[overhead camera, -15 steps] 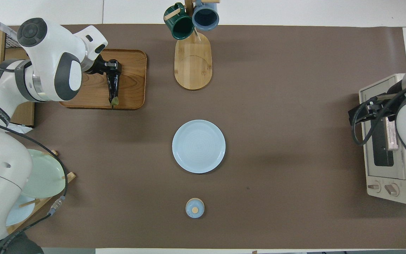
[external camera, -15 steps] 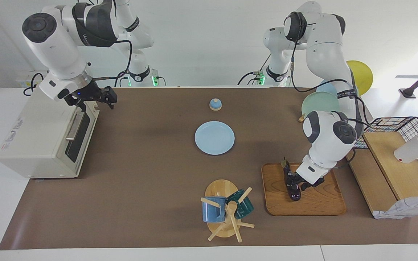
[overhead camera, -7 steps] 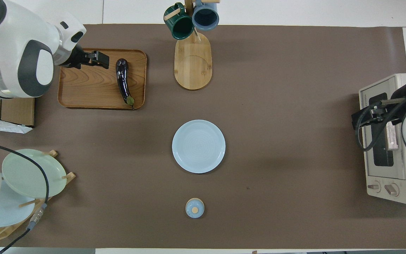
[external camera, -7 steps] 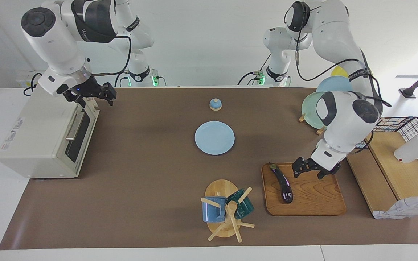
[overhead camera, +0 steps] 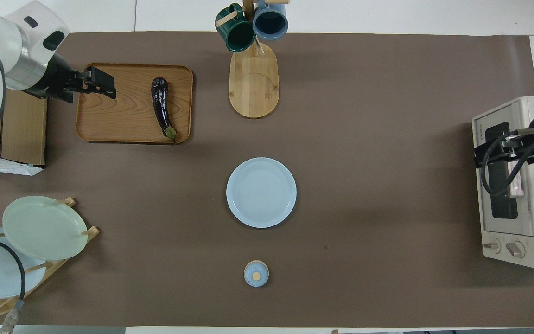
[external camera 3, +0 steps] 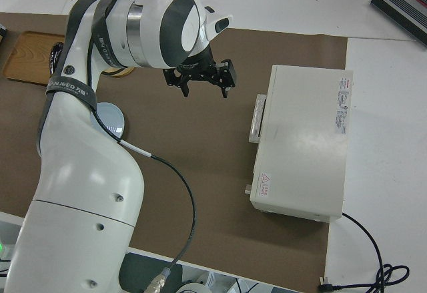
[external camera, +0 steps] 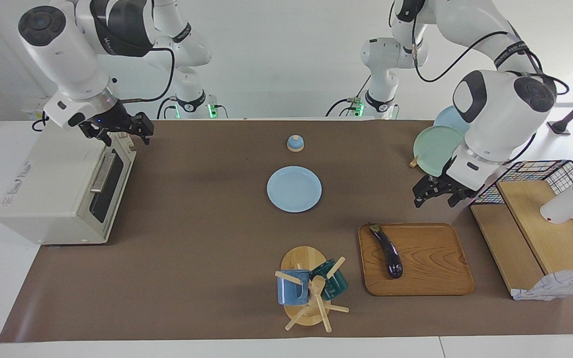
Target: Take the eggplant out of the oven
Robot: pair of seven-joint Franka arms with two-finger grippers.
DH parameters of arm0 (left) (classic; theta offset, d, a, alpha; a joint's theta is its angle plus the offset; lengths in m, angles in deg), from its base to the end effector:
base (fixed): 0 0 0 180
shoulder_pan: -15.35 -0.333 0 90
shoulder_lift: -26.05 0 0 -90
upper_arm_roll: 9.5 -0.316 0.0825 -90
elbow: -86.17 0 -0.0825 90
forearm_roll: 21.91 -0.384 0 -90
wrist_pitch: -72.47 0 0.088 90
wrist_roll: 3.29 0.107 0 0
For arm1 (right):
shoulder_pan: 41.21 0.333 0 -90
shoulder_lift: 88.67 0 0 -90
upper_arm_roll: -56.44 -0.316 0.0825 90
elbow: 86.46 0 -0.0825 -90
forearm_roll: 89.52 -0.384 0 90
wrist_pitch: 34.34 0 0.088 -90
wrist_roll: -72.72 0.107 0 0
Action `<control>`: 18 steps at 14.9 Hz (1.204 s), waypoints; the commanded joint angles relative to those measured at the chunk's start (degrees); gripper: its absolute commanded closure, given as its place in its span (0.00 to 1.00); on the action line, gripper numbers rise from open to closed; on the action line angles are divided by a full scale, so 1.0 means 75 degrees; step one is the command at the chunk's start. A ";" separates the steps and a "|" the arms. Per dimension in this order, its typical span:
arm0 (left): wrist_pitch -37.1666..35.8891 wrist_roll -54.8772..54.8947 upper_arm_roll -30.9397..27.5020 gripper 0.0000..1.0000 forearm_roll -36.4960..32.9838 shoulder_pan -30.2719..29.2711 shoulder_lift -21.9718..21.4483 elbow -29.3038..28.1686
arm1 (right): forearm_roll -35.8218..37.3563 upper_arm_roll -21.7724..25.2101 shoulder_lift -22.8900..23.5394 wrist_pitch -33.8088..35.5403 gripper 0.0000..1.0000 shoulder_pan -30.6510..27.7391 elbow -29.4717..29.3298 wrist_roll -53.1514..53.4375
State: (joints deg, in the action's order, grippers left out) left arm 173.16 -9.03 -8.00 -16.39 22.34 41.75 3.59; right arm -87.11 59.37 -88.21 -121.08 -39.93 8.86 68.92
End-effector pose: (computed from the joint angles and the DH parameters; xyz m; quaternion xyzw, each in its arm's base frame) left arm 0.6412 -0.1022 0.5385 0.9984 -0.0155 0.0146 0.0532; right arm 0.5451 -0.0203 0.5723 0.9965 0.0191 -0.0797 0.0175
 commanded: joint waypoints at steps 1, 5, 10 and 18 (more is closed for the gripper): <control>-0.0952 -0.0126 -0.0002 0.00 -0.0103 -0.0088 -0.0791 -0.0250 | -0.0193 0.0043 -0.0097 -0.0059 0.00 0.0005 0.0041 0.0061; -0.1612 -0.0091 -0.0002 0.00 -0.0127 -0.0171 -0.1926 -0.1149 | -0.0181 0.0043 -0.0133 -0.0036 0.00 0.0017 0.0099 0.0038; -0.1461 -0.0068 -0.0002 0.00 -0.0162 -0.0101 -0.2914 -0.2604 | -0.0193 0.0043 -0.0133 -0.0036 0.00 0.0017 0.0099 0.0037; -0.0992 -0.0079 0.0045 0.00 -0.0771 -0.0053 -0.2750 -0.2313 | -0.0193 0.0043 -0.0133 -0.0036 0.00 0.0017 0.0099 0.0037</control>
State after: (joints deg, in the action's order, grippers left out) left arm 164.20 -9.27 -7.80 -20.81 21.60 21.59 -13.39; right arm -87.11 59.50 -88.26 -121.08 -39.86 8.86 68.92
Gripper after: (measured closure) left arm 0.000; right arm 0.000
